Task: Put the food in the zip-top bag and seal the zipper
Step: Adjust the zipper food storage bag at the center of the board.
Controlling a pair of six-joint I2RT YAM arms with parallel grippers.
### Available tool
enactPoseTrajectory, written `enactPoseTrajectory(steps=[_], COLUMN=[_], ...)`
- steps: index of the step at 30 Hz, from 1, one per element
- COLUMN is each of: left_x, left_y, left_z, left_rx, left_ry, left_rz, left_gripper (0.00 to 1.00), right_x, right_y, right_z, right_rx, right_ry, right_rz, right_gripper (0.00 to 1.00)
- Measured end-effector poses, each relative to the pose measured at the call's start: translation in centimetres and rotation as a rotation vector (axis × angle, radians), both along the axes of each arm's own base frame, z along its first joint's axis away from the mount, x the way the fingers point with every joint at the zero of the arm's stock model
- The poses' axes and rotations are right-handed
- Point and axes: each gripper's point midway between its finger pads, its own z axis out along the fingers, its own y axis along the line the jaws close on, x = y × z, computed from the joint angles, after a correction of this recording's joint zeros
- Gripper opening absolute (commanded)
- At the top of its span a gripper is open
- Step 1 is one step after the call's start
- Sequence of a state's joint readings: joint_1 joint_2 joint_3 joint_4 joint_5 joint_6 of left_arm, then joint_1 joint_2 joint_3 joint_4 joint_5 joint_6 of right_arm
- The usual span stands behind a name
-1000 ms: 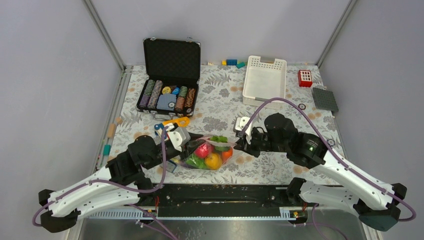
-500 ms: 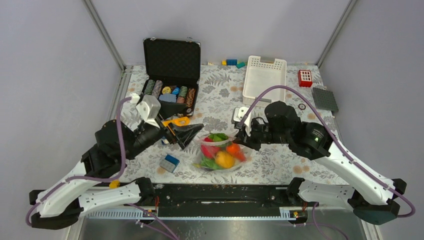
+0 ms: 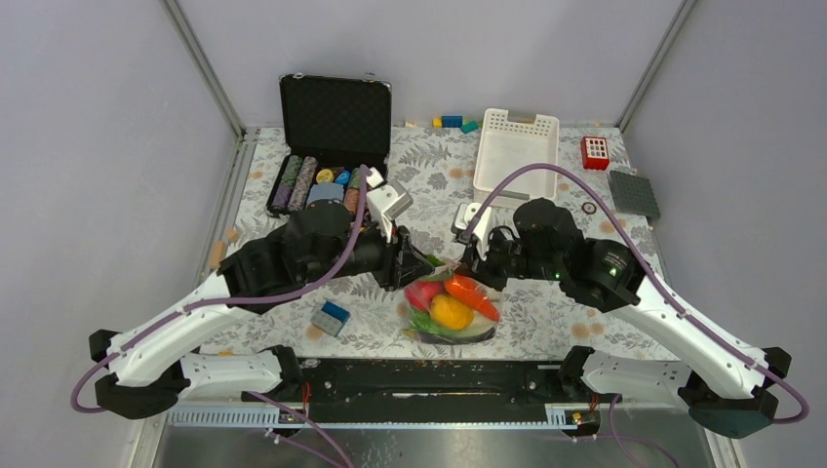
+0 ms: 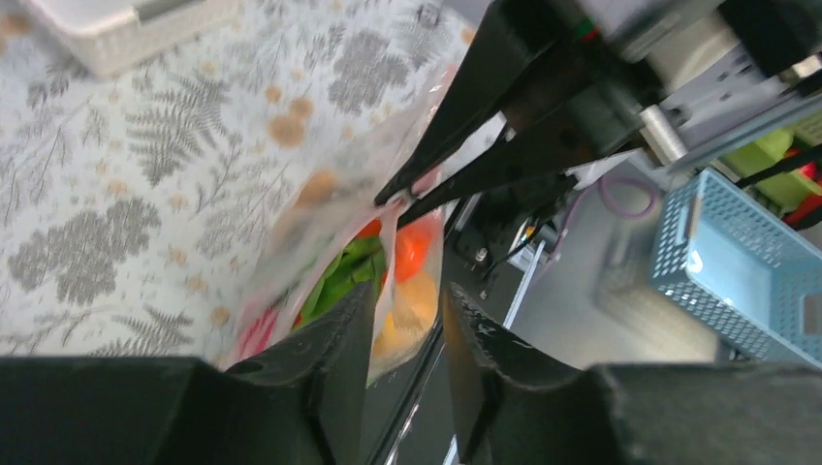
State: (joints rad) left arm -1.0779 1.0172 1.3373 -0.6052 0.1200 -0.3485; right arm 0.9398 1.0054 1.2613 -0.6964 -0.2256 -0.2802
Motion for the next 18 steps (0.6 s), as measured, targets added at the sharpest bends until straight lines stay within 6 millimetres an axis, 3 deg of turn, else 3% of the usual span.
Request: enactPoseTrajectory(steps=[2,5,15,18], left_x=[0.0,0.1,1.4,1.9], left_y=[0.2,0.5,1.3,1.5], left_z=[-1.5,-2.4,-3.6,-3.9], left_rx=[0.050,0.084,0.133,0.151], left_ry=[0.042,0.067,0.078,0.081], left_rz=[0.015,0.034,0.127,0.158], left_gripper=[0.17,0.14,0.18,0.27], right_x=[0.1,0.1,0.5,0.4], right_y=[0.1,0.1,0.0,-0.1], right_z=[-0.3,-0.6,-0.8,-1.0], right_rx=[0.006,0.012,0.025,0.024], right_ry=[0.008,0.014,0.011,0.011], right_rz=[-0.011,-0.020,-0.050,-0.050], right_gripper=[0.00,0.00,0.00,0.00])
